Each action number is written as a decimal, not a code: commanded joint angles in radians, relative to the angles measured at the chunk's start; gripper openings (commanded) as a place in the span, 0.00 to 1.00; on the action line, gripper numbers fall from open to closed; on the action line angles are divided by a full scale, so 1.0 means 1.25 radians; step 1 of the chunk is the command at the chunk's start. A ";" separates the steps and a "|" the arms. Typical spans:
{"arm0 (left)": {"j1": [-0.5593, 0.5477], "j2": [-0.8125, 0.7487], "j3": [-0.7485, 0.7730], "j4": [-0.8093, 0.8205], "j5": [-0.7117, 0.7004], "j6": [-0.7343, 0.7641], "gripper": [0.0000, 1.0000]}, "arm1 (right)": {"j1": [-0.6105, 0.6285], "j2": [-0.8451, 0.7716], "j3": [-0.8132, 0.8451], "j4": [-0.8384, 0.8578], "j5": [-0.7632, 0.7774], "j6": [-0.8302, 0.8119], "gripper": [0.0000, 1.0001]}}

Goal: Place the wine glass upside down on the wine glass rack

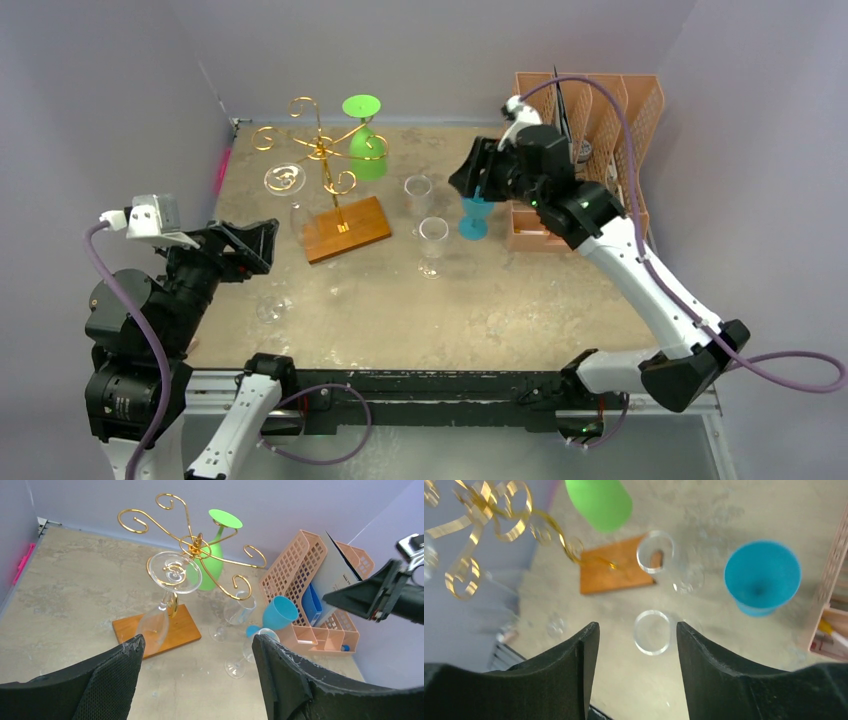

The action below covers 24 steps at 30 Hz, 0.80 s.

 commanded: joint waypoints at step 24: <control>-0.001 0.010 -0.001 0.009 -0.031 -0.090 0.74 | 0.164 0.256 0.008 -0.177 0.230 -0.011 0.31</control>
